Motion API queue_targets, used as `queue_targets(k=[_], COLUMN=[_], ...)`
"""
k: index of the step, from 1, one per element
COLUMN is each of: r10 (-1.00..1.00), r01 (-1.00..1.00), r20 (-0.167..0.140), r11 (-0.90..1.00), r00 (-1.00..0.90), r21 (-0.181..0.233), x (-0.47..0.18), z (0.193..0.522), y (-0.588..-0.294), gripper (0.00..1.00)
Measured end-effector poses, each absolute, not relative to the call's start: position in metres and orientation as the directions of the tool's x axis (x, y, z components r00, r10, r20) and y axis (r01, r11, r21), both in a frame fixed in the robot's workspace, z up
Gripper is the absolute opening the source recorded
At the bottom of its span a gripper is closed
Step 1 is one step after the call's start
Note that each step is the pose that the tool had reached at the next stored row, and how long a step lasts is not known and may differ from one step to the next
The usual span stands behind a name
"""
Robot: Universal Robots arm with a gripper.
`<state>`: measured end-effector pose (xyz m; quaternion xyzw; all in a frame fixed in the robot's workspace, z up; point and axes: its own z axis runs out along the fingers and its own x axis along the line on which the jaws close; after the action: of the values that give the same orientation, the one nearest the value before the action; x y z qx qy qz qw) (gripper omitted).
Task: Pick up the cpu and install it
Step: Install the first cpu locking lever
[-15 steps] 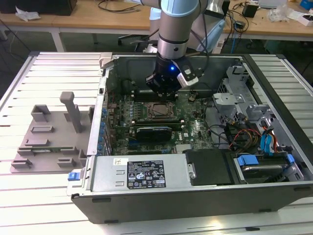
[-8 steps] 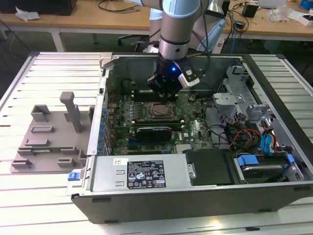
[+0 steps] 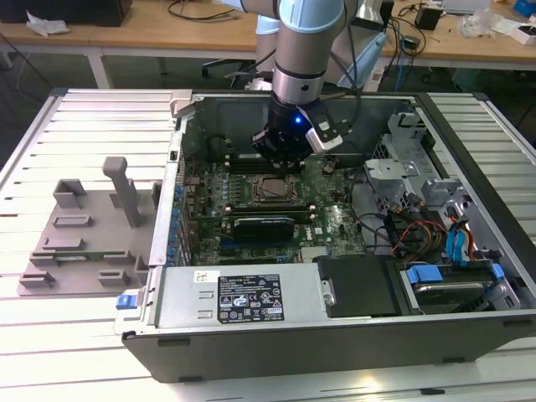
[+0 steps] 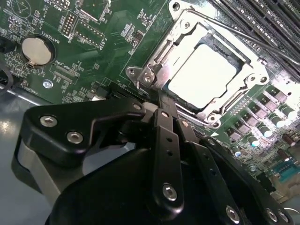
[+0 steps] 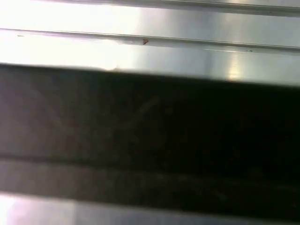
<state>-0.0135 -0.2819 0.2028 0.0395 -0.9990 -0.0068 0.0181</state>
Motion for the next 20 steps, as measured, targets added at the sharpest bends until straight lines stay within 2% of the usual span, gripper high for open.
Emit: queue_targets(k=[12, 20], r10=[-0.079, -0.078], r01=[-0.079, -0.079], r20=[0.037, 0.038], r11=[0.997, 0.997], r00=[-0.996, -0.996], r21=[0.015, -0.021], x=[-0.01, -0.011], z=[0.209, 0.212], y=[-0.278, -0.294], gripper=[0.11, 0.11])
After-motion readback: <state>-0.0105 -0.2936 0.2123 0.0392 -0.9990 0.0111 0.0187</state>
